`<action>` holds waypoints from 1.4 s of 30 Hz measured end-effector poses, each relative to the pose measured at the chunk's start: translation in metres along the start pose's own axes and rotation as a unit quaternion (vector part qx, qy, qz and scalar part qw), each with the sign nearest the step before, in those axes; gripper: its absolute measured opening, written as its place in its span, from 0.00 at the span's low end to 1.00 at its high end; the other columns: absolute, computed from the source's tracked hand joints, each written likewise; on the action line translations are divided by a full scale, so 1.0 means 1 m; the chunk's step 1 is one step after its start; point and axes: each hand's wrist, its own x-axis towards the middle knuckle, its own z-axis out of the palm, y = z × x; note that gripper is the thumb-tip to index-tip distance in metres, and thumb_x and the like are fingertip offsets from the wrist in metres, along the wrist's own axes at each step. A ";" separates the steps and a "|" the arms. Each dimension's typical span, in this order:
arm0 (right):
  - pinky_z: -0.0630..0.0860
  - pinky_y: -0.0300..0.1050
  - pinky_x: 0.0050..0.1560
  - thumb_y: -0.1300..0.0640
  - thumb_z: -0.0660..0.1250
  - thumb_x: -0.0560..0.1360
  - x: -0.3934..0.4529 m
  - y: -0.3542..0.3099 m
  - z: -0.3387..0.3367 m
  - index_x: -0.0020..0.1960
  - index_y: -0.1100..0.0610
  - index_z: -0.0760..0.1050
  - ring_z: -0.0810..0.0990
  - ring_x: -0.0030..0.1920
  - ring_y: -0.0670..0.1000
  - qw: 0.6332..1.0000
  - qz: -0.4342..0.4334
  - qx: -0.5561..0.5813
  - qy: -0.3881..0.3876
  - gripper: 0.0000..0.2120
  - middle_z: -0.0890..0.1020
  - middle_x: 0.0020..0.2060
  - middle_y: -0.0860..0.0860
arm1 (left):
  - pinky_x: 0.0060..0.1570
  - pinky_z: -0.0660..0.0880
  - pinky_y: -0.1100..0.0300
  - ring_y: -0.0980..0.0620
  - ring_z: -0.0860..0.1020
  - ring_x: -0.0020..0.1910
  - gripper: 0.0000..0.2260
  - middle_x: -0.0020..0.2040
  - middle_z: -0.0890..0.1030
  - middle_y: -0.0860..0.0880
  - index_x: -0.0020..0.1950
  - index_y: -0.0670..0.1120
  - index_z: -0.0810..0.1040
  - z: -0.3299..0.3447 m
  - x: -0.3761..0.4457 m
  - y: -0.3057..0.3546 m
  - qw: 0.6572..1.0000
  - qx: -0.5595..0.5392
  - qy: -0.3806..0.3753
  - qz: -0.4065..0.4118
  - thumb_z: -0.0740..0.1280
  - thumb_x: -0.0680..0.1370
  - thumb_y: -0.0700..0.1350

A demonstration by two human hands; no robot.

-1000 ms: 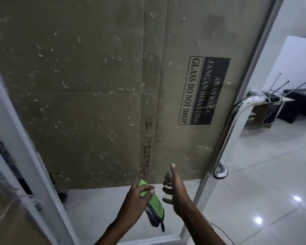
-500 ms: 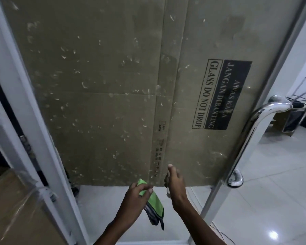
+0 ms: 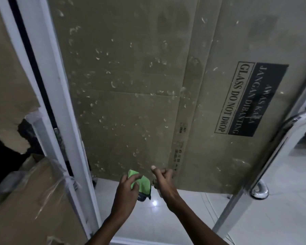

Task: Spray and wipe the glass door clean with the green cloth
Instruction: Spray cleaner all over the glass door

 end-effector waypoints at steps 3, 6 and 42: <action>0.72 0.44 0.43 0.43 0.66 0.80 0.004 -0.002 0.018 0.52 0.55 0.63 0.71 0.41 0.50 1.000 -0.013 -0.003 -0.003 0.18 0.70 0.44 0.54 | 0.49 0.80 0.66 0.49 0.76 0.59 0.17 0.63 0.74 0.50 0.63 0.52 0.81 -0.018 0.002 -0.007 0.999 0.026 -0.007 0.033 0.62 0.81 0.34; 0.70 0.45 0.42 0.40 0.68 0.78 0.007 -0.006 0.032 0.50 0.55 0.62 0.69 0.37 0.48 0.999 -0.009 0.024 -0.029 0.21 0.68 0.38 0.50 | 0.53 0.81 0.59 0.49 0.77 0.62 0.22 0.65 0.75 0.52 0.68 0.55 0.76 -0.035 0.000 -0.016 0.987 0.130 0.016 0.091 0.66 0.79 0.34; 0.72 0.58 0.63 0.27 0.60 0.69 -0.004 0.048 0.055 0.59 0.51 0.58 0.75 0.52 0.53 0.985 0.050 -0.164 -0.021 0.32 0.73 0.50 0.47 | 0.43 0.74 0.60 0.55 0.79 0.51 0.19 0.51 0.81 0.59 0.52 0.57 0.80 -0.075 -0.026 -0.069 0.954 0.265 -0.003 0.141 0.71 0.65 0.38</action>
